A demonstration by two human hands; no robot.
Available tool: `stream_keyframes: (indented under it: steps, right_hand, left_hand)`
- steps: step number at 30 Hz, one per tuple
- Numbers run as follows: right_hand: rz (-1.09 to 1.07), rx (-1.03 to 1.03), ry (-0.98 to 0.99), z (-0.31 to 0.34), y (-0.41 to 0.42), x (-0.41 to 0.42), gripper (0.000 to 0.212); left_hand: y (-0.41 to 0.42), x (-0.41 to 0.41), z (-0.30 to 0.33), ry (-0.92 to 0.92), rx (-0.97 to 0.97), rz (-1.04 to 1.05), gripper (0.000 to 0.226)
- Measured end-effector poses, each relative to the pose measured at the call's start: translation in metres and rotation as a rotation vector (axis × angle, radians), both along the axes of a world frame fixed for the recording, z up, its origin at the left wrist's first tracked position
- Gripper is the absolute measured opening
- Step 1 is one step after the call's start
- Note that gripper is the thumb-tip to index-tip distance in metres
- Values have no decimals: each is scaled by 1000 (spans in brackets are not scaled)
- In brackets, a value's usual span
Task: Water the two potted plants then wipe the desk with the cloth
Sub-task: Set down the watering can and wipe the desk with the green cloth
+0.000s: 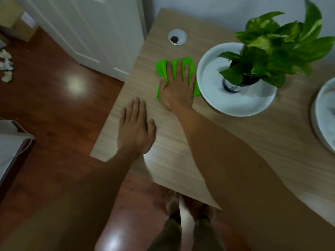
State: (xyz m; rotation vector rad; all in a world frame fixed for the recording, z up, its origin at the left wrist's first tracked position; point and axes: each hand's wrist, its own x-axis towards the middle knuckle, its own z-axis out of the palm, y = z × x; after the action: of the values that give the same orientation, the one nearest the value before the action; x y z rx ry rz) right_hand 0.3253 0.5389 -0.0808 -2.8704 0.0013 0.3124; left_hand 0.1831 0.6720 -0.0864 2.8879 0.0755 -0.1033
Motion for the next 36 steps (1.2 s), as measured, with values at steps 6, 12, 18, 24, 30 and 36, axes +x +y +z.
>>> stream_keyframes:
  steps: [6, 12, 18, 24, 30, 36]
  right_hand:
    - [-181, 21, 26, 3, 6, 65, 66]
    - [-421, 42, 53, 5, 16, 113, 65]
    - [-85, 1, 9, 2, 12, 68, 64]
    - [328, 20, 8, 5, 15, -38, 61]
    - [399, 24, 56, 13, -11, -60, 58]
    - [206, 63, 69, 14, 6, 47, 61]
  left_hand:
    - [1, 2, 1, 24, 10, -9, 68]
    - [7, 4, -1, 34, 6, -29, 69]
    - [9, 4, -3, 22, 7, -28, 69]
    - [9, 3, 0, -8, -33, -29, 67]
    - [39, -16, 12, -5, -74, 1, 65]
    - [58, -31, 6, 15, -60, 23, 67]
